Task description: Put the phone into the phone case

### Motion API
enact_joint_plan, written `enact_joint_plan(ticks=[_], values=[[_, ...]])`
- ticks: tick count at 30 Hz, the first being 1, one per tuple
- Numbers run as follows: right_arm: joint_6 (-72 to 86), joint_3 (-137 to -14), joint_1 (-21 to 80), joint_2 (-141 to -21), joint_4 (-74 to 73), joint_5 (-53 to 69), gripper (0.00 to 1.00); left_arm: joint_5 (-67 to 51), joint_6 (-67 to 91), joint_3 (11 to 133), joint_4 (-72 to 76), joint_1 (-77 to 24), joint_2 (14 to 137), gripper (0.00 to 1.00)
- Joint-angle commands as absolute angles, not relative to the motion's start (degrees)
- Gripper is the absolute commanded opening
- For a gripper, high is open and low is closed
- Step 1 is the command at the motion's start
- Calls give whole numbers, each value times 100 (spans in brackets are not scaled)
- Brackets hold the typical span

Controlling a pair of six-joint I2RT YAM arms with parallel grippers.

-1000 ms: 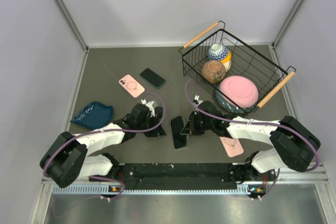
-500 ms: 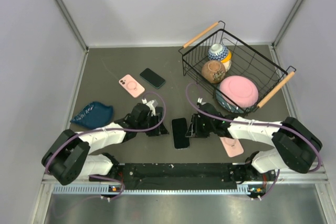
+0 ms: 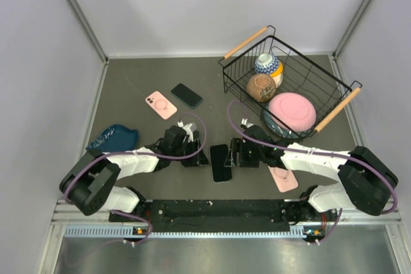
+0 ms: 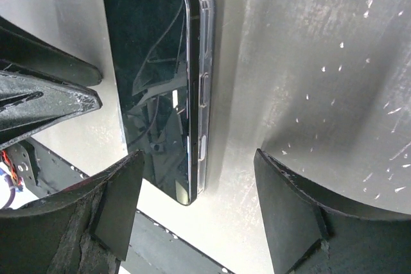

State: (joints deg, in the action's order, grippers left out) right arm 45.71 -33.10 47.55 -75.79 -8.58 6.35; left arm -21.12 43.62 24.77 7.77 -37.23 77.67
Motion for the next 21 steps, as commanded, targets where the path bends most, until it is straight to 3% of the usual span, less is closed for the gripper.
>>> enact_joint_plan(ticks=[1, 16, 21], values=[[4439, -3603, 4834, -7743, -563, 747, 70, -2320, 4368, 2725, 1239, -3735, 7954, 43], [4623, -3797, 5256, -8332, -44, 914, 71, -2637, 4482, 2602, 1617, -3727, 8394, 44], [4886, -3490, 5256, -8069, 719, 1116, 71, -2716, 4579, 2356, 1784, -3727, 8315, 39]])
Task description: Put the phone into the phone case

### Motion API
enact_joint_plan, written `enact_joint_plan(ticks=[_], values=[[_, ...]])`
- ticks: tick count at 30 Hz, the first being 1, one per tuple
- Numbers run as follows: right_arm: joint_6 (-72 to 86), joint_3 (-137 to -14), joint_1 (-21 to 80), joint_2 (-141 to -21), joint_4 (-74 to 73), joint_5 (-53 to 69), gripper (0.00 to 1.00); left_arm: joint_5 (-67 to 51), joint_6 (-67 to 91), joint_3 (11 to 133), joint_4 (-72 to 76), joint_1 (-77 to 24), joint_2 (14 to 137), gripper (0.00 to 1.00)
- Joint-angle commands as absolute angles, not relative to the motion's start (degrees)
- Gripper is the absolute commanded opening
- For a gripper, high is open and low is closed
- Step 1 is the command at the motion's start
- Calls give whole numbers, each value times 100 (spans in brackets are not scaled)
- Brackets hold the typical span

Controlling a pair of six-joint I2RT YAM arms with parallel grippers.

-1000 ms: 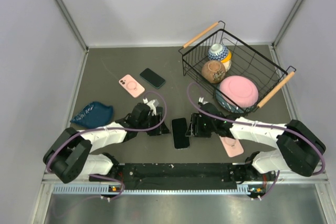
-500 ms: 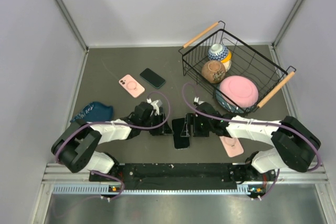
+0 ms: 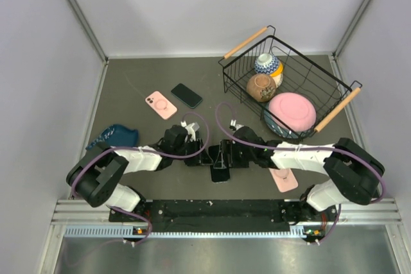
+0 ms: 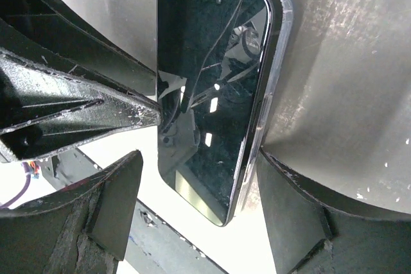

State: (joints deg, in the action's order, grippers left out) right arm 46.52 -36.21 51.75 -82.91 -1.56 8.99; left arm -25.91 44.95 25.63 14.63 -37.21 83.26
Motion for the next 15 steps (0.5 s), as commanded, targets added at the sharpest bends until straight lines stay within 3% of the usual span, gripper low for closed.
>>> enact_joint_plan(ticks=[1, 15], values=[[4974, -3437, 5256, -8007, 938, 1125, 71, -2742, 4588, 2312, 1810, -3727, 8271, 38], [5414, -2857, 5247, -7427, 2012, 1327, 71, -3024, 4975, 1758, 2426, -3727, 8042, 30]])
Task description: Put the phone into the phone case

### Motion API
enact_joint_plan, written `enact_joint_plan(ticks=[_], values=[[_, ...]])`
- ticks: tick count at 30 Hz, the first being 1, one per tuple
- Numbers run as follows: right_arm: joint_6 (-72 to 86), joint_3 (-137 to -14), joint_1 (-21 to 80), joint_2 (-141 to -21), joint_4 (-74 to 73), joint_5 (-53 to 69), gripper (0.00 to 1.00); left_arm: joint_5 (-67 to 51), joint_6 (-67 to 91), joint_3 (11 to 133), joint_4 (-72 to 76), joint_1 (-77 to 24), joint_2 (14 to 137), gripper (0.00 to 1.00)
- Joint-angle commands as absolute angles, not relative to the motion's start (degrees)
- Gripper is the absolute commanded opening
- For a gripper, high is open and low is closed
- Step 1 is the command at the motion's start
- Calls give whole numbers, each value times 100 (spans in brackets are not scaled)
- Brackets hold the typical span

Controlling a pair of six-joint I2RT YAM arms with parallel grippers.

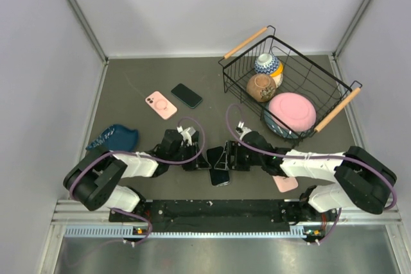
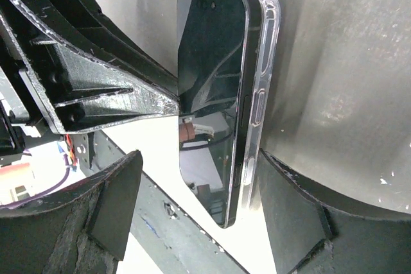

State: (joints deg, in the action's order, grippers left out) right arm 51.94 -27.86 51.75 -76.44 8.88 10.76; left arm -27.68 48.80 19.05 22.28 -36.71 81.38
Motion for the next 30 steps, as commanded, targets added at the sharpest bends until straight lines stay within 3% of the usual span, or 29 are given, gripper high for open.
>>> enact_joint_plan(ticks=[1, 14, 20, 23, 30], values=[[5423, -2848, 5247, -7462, 2047, 1353, 71, -3032, 4975, 1740, 2426, -3727, 7998, 29], [5555, -2610, 5247, -7506, 2611, 1582, 67, -2971, 4975, 1749, 2276, -3727, 7884, 29], [5458, -2672, 5247, -7559, 2242, 1406, 59, -2944, 4966, 1740, 2232, -3735, 7866, 29], [5458, -2681, 5247, -7611, 2206, 1380, 49, -2927, 4966, 1732, 2215, -3735, 7866, 29], [5256, -2865, 5247, -7629, 1706, 1204, 8, -2874, 4878, 1845, 1996, -3735, 7840, 33]])
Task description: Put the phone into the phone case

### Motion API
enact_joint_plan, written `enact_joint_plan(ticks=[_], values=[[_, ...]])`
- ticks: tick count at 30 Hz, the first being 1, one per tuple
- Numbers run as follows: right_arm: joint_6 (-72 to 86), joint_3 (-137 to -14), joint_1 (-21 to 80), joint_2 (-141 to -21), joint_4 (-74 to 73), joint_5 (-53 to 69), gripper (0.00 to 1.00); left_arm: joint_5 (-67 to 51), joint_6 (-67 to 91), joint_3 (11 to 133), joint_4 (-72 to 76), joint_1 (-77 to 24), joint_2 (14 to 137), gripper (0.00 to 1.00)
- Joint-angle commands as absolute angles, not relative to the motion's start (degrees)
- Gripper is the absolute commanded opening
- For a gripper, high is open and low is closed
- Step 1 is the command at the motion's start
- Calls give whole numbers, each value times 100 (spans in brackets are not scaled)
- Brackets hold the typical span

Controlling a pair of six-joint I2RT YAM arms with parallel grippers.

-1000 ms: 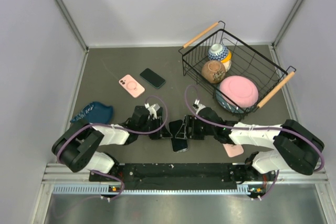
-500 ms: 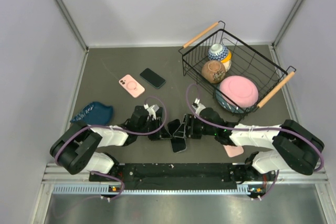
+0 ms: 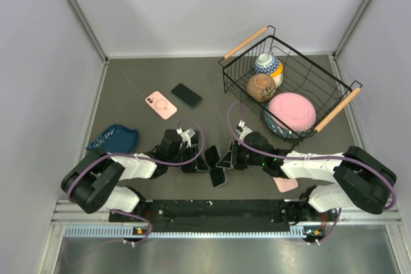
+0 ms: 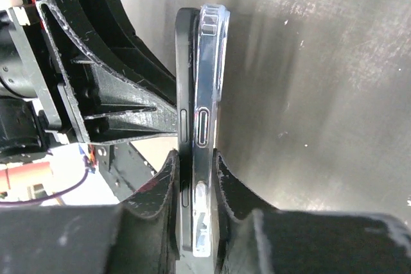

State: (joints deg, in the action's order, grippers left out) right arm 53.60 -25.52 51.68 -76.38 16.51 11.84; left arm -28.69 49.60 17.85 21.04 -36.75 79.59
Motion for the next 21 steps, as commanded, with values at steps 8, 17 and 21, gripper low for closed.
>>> enact_joint_plan(ticks=[8, 17, 21], values=[[4992, -3093, 5247, -7463, 1126, 976, 0, -2506, 4536, 2162, 1162, -3726, 7261, 59], [4939, -3015, 5247, -6645, 1028, 730, 0, -1468, 3920, 2628, -289, -3665, 5328, 66], [5106, -2883, 5247, -6110, 1369, 747, 0, -1695, 3928, 2365, -115, -3639, 4231, 70]])
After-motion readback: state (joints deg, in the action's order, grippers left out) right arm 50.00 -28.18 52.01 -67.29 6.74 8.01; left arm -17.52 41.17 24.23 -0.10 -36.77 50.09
